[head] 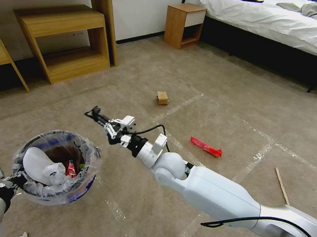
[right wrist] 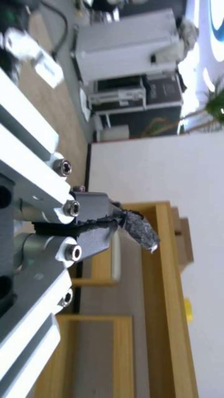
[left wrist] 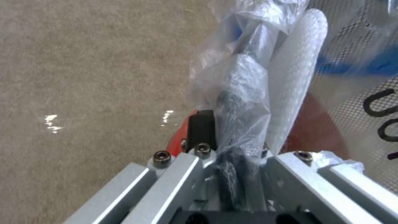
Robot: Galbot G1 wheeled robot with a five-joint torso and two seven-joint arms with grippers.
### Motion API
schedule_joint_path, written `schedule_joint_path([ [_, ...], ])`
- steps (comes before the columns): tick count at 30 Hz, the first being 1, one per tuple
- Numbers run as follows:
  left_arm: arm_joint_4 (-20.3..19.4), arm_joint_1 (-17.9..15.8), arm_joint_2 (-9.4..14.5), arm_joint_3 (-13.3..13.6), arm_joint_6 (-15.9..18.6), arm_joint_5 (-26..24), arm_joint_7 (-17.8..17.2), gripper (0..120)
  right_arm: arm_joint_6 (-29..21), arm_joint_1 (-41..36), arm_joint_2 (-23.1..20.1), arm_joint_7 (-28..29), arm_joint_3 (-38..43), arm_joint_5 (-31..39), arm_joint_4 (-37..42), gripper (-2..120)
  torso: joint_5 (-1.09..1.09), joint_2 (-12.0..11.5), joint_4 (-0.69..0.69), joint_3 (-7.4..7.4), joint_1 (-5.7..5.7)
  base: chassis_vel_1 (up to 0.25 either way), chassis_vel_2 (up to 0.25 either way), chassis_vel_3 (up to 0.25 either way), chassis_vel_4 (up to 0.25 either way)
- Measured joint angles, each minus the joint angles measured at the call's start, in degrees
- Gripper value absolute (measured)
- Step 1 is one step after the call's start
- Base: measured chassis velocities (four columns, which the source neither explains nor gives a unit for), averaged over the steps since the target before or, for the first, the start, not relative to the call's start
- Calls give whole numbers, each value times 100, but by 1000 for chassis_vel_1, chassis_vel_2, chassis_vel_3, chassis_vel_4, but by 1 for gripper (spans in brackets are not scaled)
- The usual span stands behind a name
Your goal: Pick up the trash bin and place the garbage on the floor into it.
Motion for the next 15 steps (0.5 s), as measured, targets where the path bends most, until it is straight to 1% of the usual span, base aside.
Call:
schedule_joint_path([
  [2,0,-8,0,0,18,0,0,1,0,77,-15,-4,-108,0,62,0,0,0,0,0,0,0,0,0,0],
  [3,0,-22,-2,0,35,-2,-2,1,-18,192,-26,23,-290,-3,142,0,0,0,-1,0,0,0,0,0,0],
  [6,0,-46,-14,-1,48,-3,-7,1,-219,405,-27,289,-696,9,262,0,0,0,0,0,0,0,0,0,0],
  [7,0,-46,-14,-1,48,-3,-7,1,-219,405,-27,289,-696,9,262,0,0,0,0,0,0,0,0,0,0],
  [10,-13,-49,-32,0,48,-11,-10,1,-441,578,63,591,-1049,25,297,0,-1,0,-1,0,0,0,0,0,0],
  [15,-45,-47,-48,-5,48,-17,-11,1,-671,695,189,827,-1243,38,297,0,0,0,0,0,0,0,0,0,0],
])
